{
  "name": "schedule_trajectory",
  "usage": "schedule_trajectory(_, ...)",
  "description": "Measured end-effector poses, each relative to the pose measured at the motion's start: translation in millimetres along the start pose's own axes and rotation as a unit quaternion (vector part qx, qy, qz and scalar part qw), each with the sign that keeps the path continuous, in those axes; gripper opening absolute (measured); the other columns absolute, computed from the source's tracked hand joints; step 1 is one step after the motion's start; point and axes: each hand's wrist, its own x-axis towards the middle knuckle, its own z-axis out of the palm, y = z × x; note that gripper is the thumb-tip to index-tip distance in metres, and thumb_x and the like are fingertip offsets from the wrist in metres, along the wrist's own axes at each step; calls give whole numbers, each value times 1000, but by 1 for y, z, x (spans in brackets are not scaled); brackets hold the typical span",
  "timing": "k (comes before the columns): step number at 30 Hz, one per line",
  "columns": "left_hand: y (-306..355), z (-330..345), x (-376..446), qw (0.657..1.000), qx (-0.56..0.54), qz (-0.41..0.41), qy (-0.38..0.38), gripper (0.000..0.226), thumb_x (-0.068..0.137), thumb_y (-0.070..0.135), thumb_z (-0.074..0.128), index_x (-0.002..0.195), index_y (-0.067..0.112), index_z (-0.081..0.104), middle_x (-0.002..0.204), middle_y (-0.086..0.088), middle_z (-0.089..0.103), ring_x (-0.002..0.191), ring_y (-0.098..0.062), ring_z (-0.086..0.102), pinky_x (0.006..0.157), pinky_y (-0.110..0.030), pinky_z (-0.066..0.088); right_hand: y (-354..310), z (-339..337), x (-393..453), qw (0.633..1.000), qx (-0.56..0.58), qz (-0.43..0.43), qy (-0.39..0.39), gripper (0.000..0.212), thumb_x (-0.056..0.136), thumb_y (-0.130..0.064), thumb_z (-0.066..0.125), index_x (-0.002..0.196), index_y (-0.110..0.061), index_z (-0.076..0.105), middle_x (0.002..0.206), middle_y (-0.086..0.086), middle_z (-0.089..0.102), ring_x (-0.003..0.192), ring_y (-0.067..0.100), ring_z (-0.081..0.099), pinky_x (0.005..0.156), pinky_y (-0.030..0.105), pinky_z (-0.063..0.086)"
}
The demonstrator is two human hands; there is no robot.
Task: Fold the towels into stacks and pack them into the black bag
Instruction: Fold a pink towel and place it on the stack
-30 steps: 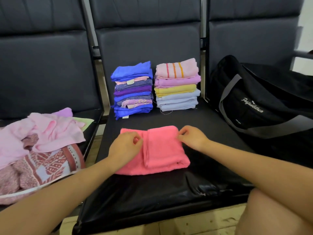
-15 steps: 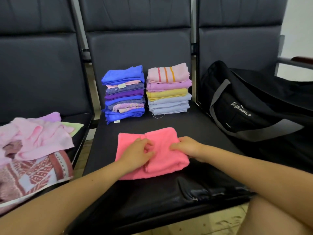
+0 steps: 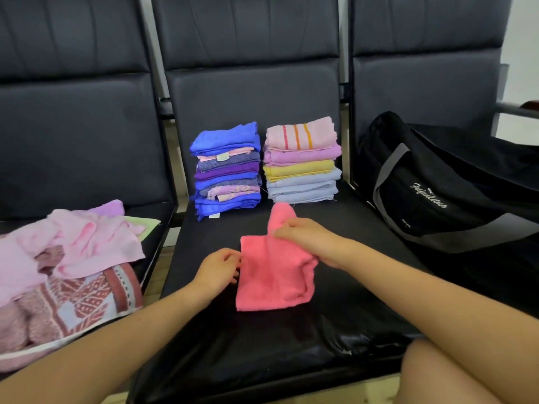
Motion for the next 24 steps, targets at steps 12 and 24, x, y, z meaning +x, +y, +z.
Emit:
schedule_trajectory(12,0,2,8,997,72,-6,5,37,96,27,46,89,-4,64,86,-13,62,75,-19,50,77,-41,45,43,16,9,993,-113,18,0,18,87,-28,62,82,-12,55,77,10,47,70,19,49,55,28,46)
schedule_trajectory(24,17,17,-1,997,-45,-52,-46,38,102,39,34,99,14,62,101,-8,69,86,-20,61,76,-33,50,21,26,15,985,167,25,-44,38,59,-19,67,96,-9,67,90,8,70,80,16,66,72,25,54)
